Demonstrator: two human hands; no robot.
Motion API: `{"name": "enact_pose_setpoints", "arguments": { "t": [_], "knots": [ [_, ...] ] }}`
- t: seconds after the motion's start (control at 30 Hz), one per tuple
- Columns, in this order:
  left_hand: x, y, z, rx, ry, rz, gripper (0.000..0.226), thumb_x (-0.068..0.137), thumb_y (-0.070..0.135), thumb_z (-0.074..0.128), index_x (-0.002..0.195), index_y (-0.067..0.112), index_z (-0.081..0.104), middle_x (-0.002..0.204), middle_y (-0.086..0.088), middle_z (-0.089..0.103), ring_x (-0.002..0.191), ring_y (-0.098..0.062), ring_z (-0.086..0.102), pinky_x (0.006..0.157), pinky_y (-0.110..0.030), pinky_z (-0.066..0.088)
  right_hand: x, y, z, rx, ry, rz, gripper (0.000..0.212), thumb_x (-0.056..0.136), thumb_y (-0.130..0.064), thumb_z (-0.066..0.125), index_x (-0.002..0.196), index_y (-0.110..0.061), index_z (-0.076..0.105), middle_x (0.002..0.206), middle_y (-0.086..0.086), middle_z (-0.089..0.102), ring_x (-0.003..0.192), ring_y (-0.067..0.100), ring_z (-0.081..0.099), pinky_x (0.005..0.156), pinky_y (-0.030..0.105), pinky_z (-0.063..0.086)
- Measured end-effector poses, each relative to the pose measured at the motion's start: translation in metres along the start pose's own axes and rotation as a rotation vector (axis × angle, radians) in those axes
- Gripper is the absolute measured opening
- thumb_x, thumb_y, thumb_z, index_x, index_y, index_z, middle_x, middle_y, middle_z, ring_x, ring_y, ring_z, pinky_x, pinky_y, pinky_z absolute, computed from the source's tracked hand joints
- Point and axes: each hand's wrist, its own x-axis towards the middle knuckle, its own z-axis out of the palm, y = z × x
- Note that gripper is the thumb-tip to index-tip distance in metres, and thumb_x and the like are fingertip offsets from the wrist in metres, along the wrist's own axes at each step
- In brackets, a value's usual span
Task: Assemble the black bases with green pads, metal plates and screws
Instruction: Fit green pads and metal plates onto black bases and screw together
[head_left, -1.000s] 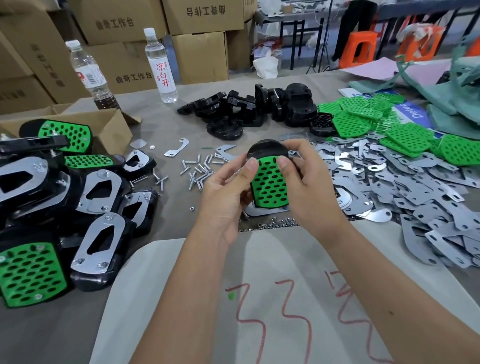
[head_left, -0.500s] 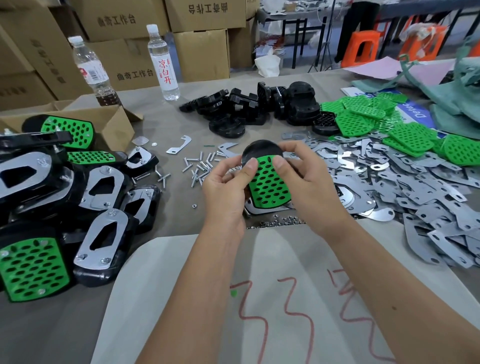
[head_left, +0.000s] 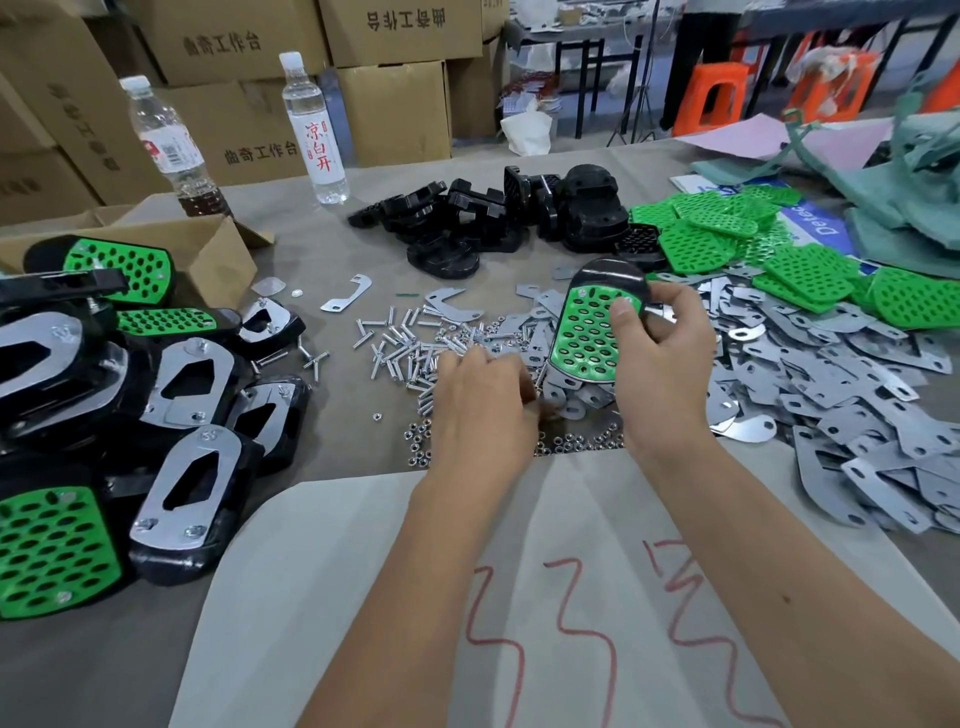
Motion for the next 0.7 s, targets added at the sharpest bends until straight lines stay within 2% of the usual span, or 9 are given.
{"name": "enact_pose_setpoints", "arguments": {
  "t": [0.07,0.13,0.23,0.3,0.33,0.4,0.5,0.6,0.7],
  "knots": [
    [0.001,-0.002,-0.003,0.025,-0.043,0.011,0.011,0.097,0.034,0.07,0.1,0.023,0.071,0.108,-0.003,0.057,0.113,-0.027,0.042,0.097,-0.04,0.04,0.0,0.0,0.0,0.003,-0.008,0.01,0.01,0.101,-0.02,0.064,0.102,-0.027,0.058,0.058,-0.007,0.051,0.051,0.007,0.039,0.048,0.022,0.035],
    [0.0,-0.004,-0.004,-0.053,-0.008,-0.008,0.008,0.099,0.027,0.067,0.094,0.021,0.067,0.1,-0.001,0.061,0.108,-0.026,0.05,0.092,-0.042,0.043,0.0,0.001,0.0,0.01,-0.011,0.027,0.01,0.1,-0.02,0.065,0.102,-0.028,0.058,0.055,-0.011,0.05,0.049,0.006,0.039,0.049,0.022,0.036],
    [0.004,-0.013,-0.007,-0.507,0.138,-0.154,0.014,0.098,0.012,0.067,0.099,0.025,0.06,0.08,0.005,0.067,0.08,-0.012,0.064,0.075,-0.033,0.047,-0.001,-0.002,0.0,0.001,-0.064,0.039,0.011,0.1,-0.02,0.065,0.101,-0.028,0.058,0.055,-0.011,0.057,0.053,0.006,0.05,0.051,0.022,0.043],
    [0.004,-0.019,-0.012,-0.718,0.208,-0.148,0.033,0.098,0.006,0.064,0.119,0.031,0.065,0.078,0.007,0.072,0.072,-0.001,0.063,0.074,-0.022,0.047,-0.005,-0.005,0.001,-0.006,-0.125,0.048,0.011,0.1,-0.02,0.066,0.102,-0.026,0.058,0.065,-0.003,0.07,0.062,0.01,0.064,0.052,0.024,0.05],
    [0.005,-0.02,-0.013,-0.773,0.227,-0.126,0.037,0.097,0.003,0.063,0.122,0.029,0.069,0.079,0.006,0.073,0.071,0.0,0.064,0.076,-0.021,0.049,-0.006,-0.006,0.002,-0.008,-0.156,0.049,0.011,0.1,-0.019,0.066,0.103,-0.026,0.058,0.072,0.002,0.074,0.065,0.012,0.067,0.052,0.025,0.052],
    [0.005,-0.018,-0.014,-0.87,0.252,-0.084,0.03,0.096,0.001,0.063,0.107,0.024,0.077,0.078,0.003,0.075,0.067,-0.006,0.064,0.075,-0.028,0.053,-0.01,-0.005,0.003,-0.023,-0.206,0.041,0.01,0.098,-0.023,0.067,0.103,-0.027,0.058,0.08,0.012,0.075,0.066,0.018,0.064,0.055,0.034,0.054],
    [0.002,-0.012,-0.013,-1.001,0.235,-0.058,0.022,0.091,0.0,0.073,0.085,0.021,0.075,0.078,-0.003,0.078,0.065,-0.016,0.07,0.07,-0.033,0.06,-0.011,-0.006,0.004,-0.028,-0.205,0.039,0.011,0.095,-0.029,0.065,0.103,-0.029,0.057,0.086,0.019,0.074,0.071,0.03,0.065,0.068,0.055,0.057],
    [0.0,-0.008,-0.011,-0.988,0.202,-0.033,0.021,0.084,0.003,0.082,0.077,0.022,0.077,0.076,0.0,0.077,0.068,-0.017,0.071,0.072,-0.035,0.06,-0.01,-0.008,0.005,0.019,-0.152,0.06,0.012,0.095,-0.028,0.065,0.103,-0.028,0.057,0.085,0.011,0.075,0.08,0.033,0.072,0.074,0.054,0.06],
    [-0.001,-0.005,-0.008,-0.966,0.186,-0.046,0.02,0.08,0.004,0.086,0.075,0.021,0.078,0.068,0.003,0.072,0.063,-0.014,0.062,0.067,-0.039,0.057,-0.01,-0.009,0.005,0.066,-0.127,0.074,0.016,0.093,-0.029,0.066,0.105,-0.024,0.056,0.091,0.018,0.076,0.088,0.042,0.072,0.076,0.062,0.059]
  ]
}}
